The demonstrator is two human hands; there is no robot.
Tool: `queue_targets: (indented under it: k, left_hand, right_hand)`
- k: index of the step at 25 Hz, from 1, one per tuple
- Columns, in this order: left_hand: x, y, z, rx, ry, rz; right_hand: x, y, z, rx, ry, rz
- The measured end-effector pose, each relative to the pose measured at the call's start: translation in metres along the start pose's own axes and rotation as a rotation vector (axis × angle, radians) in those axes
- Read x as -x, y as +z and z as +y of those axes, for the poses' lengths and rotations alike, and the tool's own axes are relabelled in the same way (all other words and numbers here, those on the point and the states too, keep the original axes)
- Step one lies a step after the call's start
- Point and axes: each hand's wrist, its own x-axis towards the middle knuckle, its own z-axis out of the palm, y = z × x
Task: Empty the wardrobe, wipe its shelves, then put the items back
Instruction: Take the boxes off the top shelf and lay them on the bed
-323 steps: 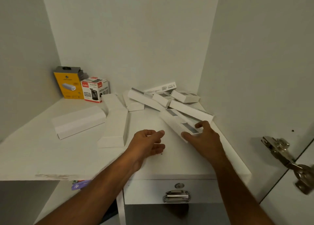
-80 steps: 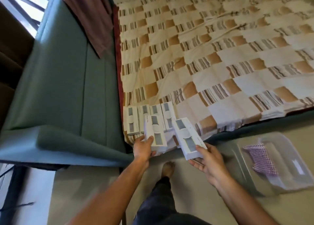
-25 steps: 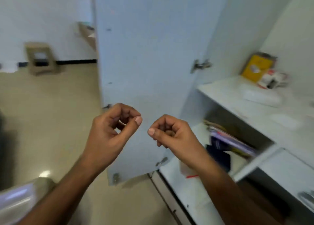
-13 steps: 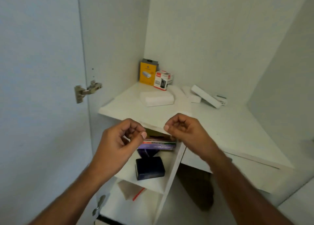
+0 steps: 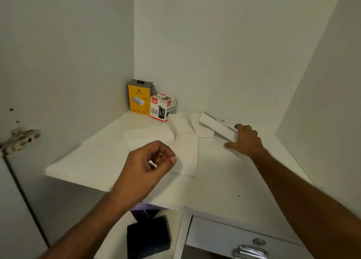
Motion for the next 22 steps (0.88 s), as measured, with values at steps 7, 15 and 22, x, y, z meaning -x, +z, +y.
queue_targets:
  k: [7,15,22]
  left_hand:
    - [-0.053,0.038,-0.013,-0.080,-0.047,0.000]
    - [-0.100,0.055,-0.026,0.449,-0.464,0.085]
    - [-0.098,0.061,-0.050,0.753,-0.331,-0.235]
  right_hand:
    - [-0.048,0.027,0.002,0.151,-0.075,0.128]
    - [-0.019,-0.056,-0.034,-1.384,0.002,-0.295]
    - [0.031,-0.028,-0.094,-1.499,-0.101,-1.238]
